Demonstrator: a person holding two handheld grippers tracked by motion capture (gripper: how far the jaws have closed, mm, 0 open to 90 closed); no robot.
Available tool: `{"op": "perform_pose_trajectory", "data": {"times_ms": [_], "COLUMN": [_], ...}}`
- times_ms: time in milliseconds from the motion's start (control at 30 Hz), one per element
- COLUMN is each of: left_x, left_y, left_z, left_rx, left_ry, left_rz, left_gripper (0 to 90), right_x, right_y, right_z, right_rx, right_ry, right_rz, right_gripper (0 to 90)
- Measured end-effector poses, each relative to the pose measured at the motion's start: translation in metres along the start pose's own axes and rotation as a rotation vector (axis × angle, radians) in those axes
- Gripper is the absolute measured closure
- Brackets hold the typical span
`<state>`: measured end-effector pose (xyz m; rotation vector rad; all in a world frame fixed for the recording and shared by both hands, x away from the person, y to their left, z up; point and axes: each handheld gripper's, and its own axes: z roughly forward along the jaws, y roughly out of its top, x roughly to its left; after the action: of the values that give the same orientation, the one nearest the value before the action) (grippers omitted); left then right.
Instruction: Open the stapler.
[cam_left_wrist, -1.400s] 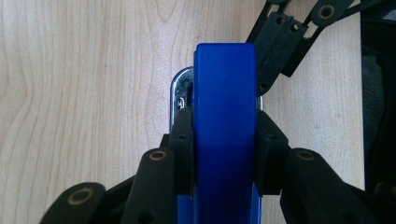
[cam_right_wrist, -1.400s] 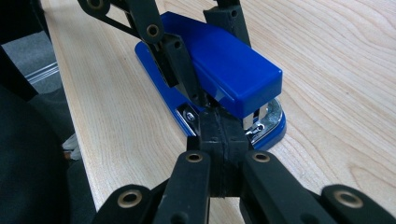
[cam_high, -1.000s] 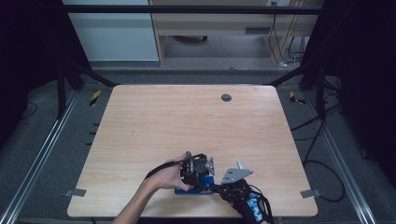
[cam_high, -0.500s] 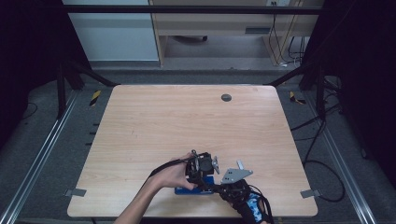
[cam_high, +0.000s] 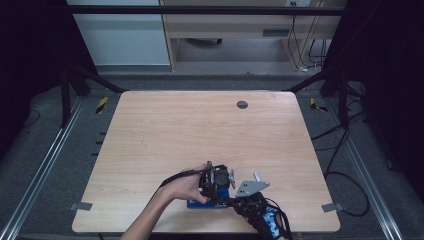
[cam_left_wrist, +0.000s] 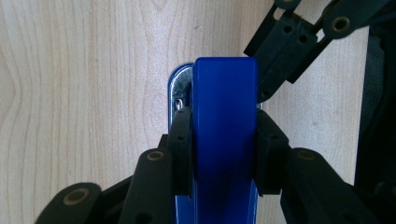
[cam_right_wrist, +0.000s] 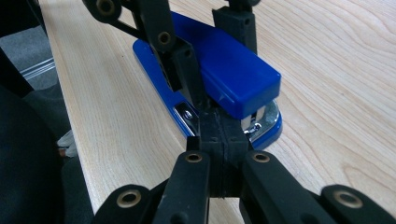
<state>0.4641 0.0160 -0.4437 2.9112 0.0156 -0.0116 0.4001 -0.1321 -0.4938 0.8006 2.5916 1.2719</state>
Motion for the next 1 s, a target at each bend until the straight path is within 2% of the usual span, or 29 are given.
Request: {"op": "perform_pose_trajectory", "data": {"times_ms": [100, 167, 200, 233, 333, 700, 900, 1000], "left_x": [0.0004, 0.0001, 0.0005, 0.0000, 0.0002, -0.0002, 0.0008, 0.0019], "left_y": [0.0012, 0.0006, 0.0007, 0.0005, 0.0000, 0.0040, -0.0025, -0.0029], "left_z": [0.0003, 0.0030, 0.0029, 0.0029, 0.0029, 0.0016, -0.0001, -0.0005], "left_rx": [0.012, 0.038, 0.055, 0.040, 0.035, 0.049, -0.003, -0.003], "left_ry": [-0.003, -0.007, -0.003, -0.001, -0.005, 0.000, 0.006, 0.001], "left_rz": [0.000, -0.007, 0.006, 0.008, -0.004, -0.010, -0.005, -0.002], "left_gripper": [65.0, 64.7, 64.4, 64.8, 65.2, 65.6, 65.8, 65.9], "right_x": [0.0005, 0.0006, 0.0002, 0.0001, -0.0004, -0.0006, -0.0023, -0.0014], "right_y": [0.0002, 0.0002, 0.0002, 0.0002, 0.0000, -0.0007, -0.0016, -0.0015], "right_z": [-0.0004, -0.0005, -0.0004, -0.0004, -0.0002, -0.0003, -0.0005, -0.0003], "right_rx": [0.006, 0.006, 0.005, 0.004, 0.001, -0.003, -0.008, -0.009], "right_ry": [-0.003, -0.004, -0.004, -0.005, 0.000, 0.003, 0.012, 0.008], "right_rz": [-0.001, -0.003, -0.006, -0.007, -0.002, 0.005, 0.022, 0.020], "right_gripper": [90.0, 90.0, 90.0, 90.0, 90.0, 90.0, 90.0, 90.0]}}
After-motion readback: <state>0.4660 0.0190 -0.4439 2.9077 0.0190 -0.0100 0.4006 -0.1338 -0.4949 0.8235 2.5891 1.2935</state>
